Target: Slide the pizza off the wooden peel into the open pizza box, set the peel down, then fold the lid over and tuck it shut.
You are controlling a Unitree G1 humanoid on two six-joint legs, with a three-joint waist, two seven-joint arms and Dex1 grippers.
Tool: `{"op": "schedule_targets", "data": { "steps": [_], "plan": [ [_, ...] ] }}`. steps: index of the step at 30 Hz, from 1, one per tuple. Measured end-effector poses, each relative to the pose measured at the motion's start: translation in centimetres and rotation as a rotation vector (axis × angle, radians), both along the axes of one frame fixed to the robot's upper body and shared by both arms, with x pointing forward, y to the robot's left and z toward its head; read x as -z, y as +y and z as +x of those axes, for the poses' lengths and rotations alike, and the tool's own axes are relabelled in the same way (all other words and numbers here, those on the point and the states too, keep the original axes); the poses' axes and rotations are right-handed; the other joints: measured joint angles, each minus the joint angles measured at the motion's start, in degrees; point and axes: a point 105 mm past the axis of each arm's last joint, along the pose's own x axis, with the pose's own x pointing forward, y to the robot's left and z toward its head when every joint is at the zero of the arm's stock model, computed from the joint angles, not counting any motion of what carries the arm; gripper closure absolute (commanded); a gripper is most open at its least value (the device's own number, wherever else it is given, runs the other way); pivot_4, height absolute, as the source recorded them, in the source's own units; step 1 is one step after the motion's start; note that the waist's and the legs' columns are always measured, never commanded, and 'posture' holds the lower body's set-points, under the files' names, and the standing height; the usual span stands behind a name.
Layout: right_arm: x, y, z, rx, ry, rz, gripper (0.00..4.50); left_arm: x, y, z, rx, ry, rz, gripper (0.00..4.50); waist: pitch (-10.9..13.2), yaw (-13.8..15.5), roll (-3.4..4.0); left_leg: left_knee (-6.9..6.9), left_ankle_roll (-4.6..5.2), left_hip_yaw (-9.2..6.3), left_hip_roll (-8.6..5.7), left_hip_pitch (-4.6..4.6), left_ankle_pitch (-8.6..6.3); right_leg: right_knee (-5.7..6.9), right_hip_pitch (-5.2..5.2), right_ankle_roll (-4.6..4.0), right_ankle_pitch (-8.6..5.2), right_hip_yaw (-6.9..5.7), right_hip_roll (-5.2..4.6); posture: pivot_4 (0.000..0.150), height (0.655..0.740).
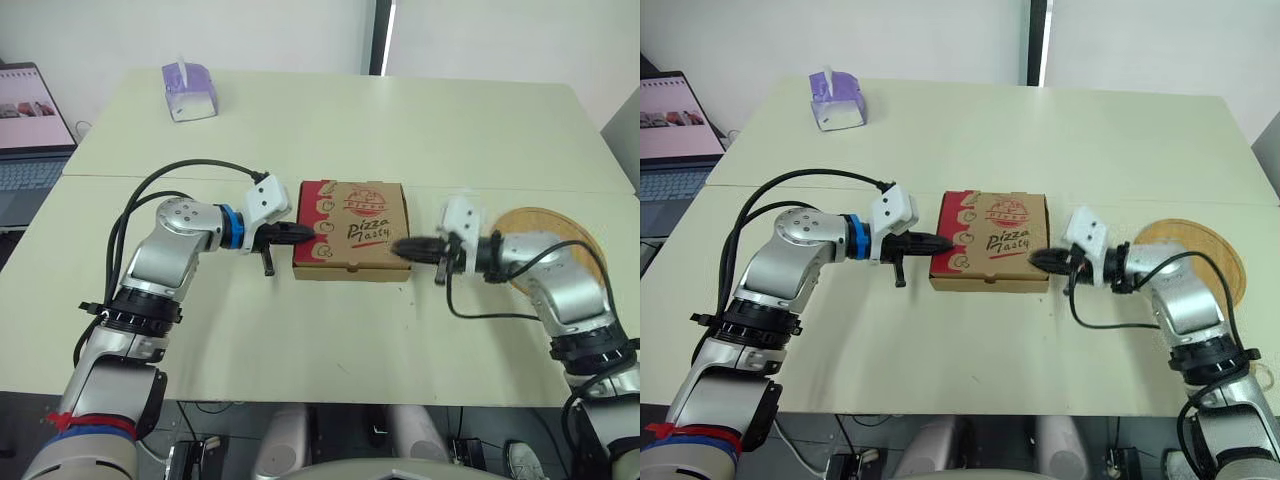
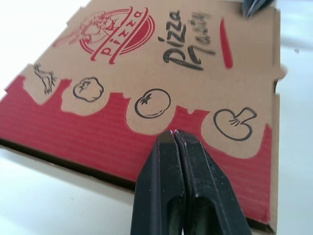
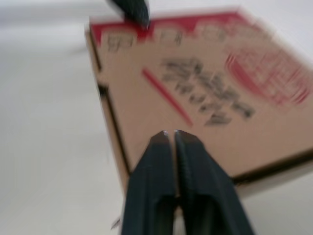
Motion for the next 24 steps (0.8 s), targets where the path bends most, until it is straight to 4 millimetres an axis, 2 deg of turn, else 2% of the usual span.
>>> {"op": "schedule_targets", "data": {
  "steps": [8,17,20,24],
  "plan": [
    [0.4,0.0,0.3,0.004,-0.016,-0.035,4.48,0.8,0.1,-0.2,-0.001,0.001,0.028,4.50,-0.24,0.04,-0.05,-0.06,0.29,-0.10,0.01,0.81,-0.17,-0.15,0.85,0.01,-0.01,-0.06,0.02,0.150,0.7400],
    [0.1,-0.2,0.5,0.017,-0.006,0.004,4.48,0.2,0.2,-0.2,-0.007,0.006,-0.021,4.50,-0.23,0.04,-0.05,-0.05,0.28,-0.08,0.02,0.78,-0.16,-0.12,0.78,0.01,-0.01,-0.03,0.02,0.150,0.7400],
    [-1.4,-0.3,0.7,0.031,-0.001,0.102,4.48,-1.2,0.6,-0.1,-0.039,0.034,-0.146,4.50,-0.21,0.03,-0.05,-0.04,0.20,-0.08,0.03,0.62,-0.11,-0.11,0.64,0.01,-0.01,-0.04,0.02,0.150,0.7400],
    [-5.1,-1.1,1.6,0.056,-0.096,0.157,4.48,-3.3,1.7,-0.1,-0.069,0.010,-0.235,4.50,-0.21,0.02,-0.04,-0.05,0.17,-0.12,0.03,0.55,-0.10,-0.14,0.59,0.01,-0.01,-0.06,0.02,0.150,0.7400]
  ]
}}
